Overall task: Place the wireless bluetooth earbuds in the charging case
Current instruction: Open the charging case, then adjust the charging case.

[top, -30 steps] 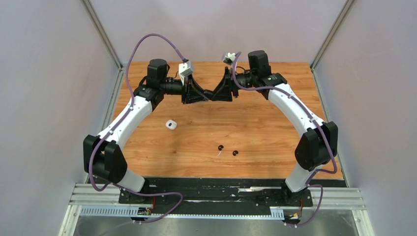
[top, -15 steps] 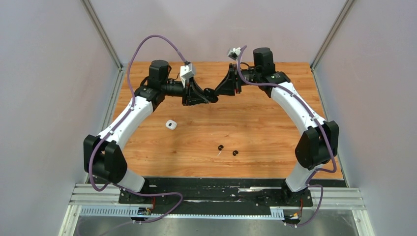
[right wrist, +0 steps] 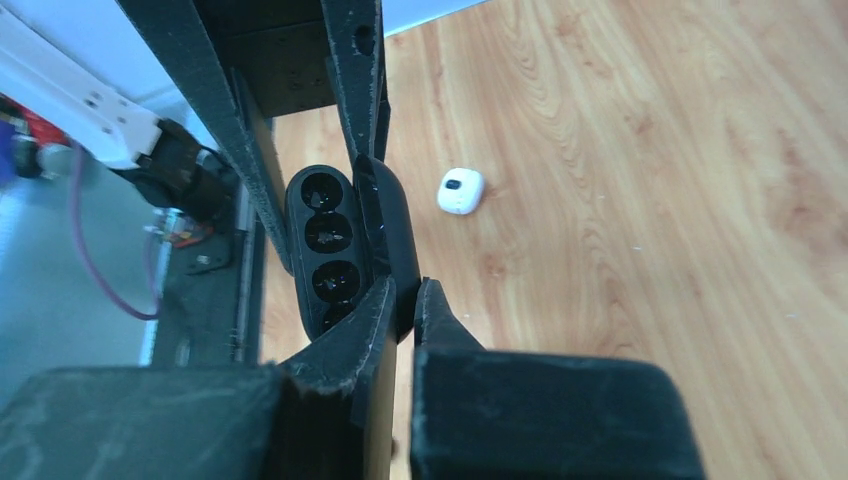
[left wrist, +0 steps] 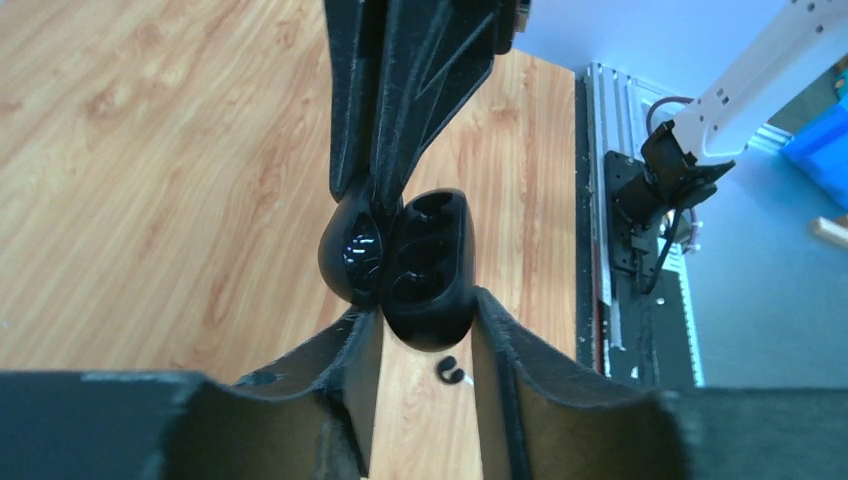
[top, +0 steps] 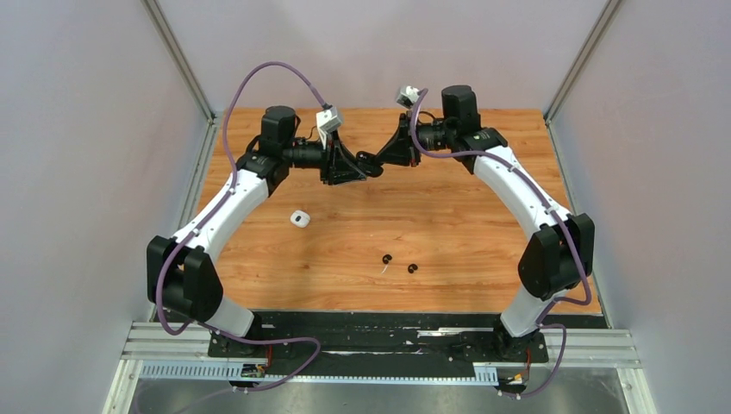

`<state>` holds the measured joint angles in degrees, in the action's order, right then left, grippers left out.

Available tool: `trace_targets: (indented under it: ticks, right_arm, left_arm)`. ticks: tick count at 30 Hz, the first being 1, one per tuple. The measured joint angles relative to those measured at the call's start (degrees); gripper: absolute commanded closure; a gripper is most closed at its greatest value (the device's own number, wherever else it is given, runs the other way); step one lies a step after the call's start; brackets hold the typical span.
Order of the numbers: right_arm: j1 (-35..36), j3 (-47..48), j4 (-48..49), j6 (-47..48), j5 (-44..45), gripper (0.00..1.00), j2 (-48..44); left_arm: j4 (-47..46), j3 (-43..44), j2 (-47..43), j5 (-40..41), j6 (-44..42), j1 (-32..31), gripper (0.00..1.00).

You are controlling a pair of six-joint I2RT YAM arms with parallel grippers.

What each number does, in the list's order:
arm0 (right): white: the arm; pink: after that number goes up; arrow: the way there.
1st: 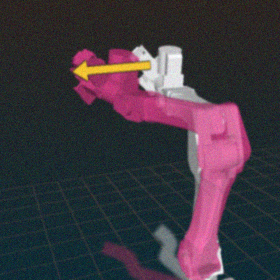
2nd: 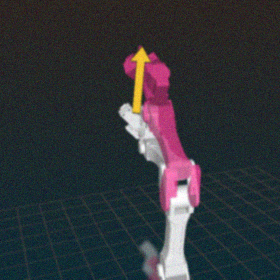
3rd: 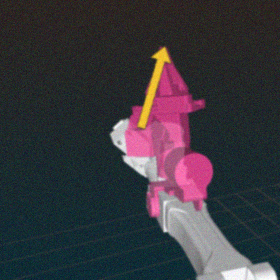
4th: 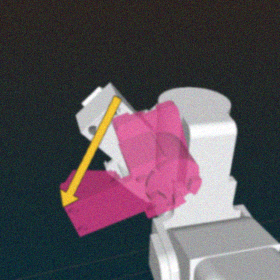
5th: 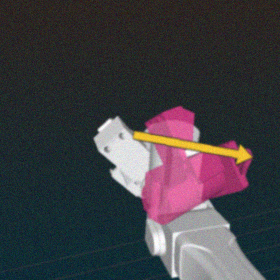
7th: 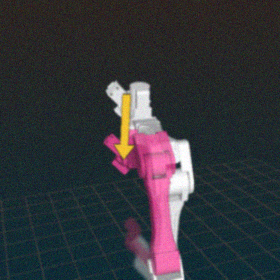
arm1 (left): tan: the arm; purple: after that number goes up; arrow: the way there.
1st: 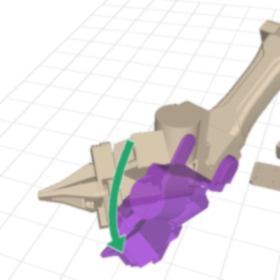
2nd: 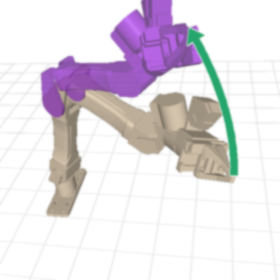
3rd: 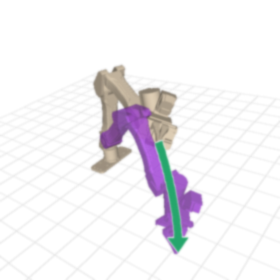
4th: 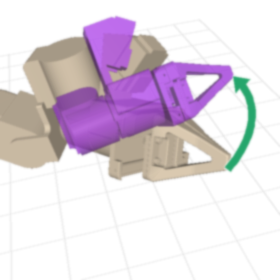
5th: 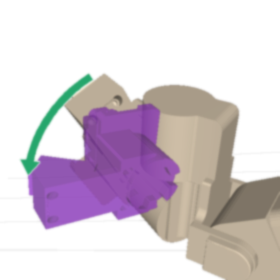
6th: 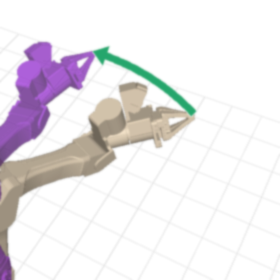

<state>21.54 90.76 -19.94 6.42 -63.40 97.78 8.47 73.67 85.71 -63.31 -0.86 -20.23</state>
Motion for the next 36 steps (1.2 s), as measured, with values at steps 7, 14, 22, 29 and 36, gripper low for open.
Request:
trace_targets:
  ticks: [7, 14, 22, 29, 36]
  right_arm:
    - [2.1, -0.4, -4.5, 16.1, 8.7, 1.0, -3.1]
    - [5.0, -5.4, -5.8, 32.0, 14.3, 1.0, -9.4]
    - [11.0, -8.2, -7.3, 42.8, 19.2, 1.0, -11.5]
    - [11.4, -8.3, -7.3, 45.8, 22.1, 1.0, -11.7]
    - [11.4, -8.3, -7.3, 46.5, 23.1, 1.0, -11.7]
  left_arm:
    - [11.9, 4.5, 0.0, 5.0, -1.4, 0.8, 0.32]
    - [21.8, 15.1, 1.4, 4.9, -0.9, 3.1, 0.31]
    - [29.1, 26.5, 10.2, 4.1, 2.1, 2.3, 0.37]
    - [44.5, 34.4, 17.6, 3.5, -2.0, 1.0, 0.38]
    - [52.1, 35.9, 17.9, 3.3, -6.1, 0.8, 0.44]
